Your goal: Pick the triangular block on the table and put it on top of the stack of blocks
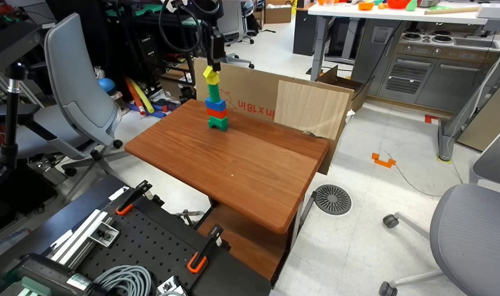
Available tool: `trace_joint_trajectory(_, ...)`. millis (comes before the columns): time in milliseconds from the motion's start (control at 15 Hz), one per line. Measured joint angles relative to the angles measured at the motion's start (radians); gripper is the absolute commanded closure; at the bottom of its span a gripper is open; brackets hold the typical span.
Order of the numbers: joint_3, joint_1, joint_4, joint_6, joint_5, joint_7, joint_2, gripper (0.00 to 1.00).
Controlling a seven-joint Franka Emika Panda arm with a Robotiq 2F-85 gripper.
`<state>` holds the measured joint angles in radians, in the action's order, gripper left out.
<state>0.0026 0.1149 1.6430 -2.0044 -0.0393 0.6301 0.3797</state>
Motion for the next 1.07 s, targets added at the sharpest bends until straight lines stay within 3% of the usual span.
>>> trace_joint_trajectory(200, 0.000, 0.003, 0.000, 0.000, 0.018, 0.000, 0.001, 0.02)
trace_joint_trajectory(267, 0.000, 0.004, 0.000, 0.000, 0.022, 0.000, 0.001, 0.00)
trace_joint_trajectory(733, 0.005, 0.006, 0.012, 0.005, 0.026, -0.052, -0.029, 0.00)
trace_joint_trajectory(1067, 0.005, 0.004, 0.150, 0.012, 0.030, -0.209, -0.151, 0.00)
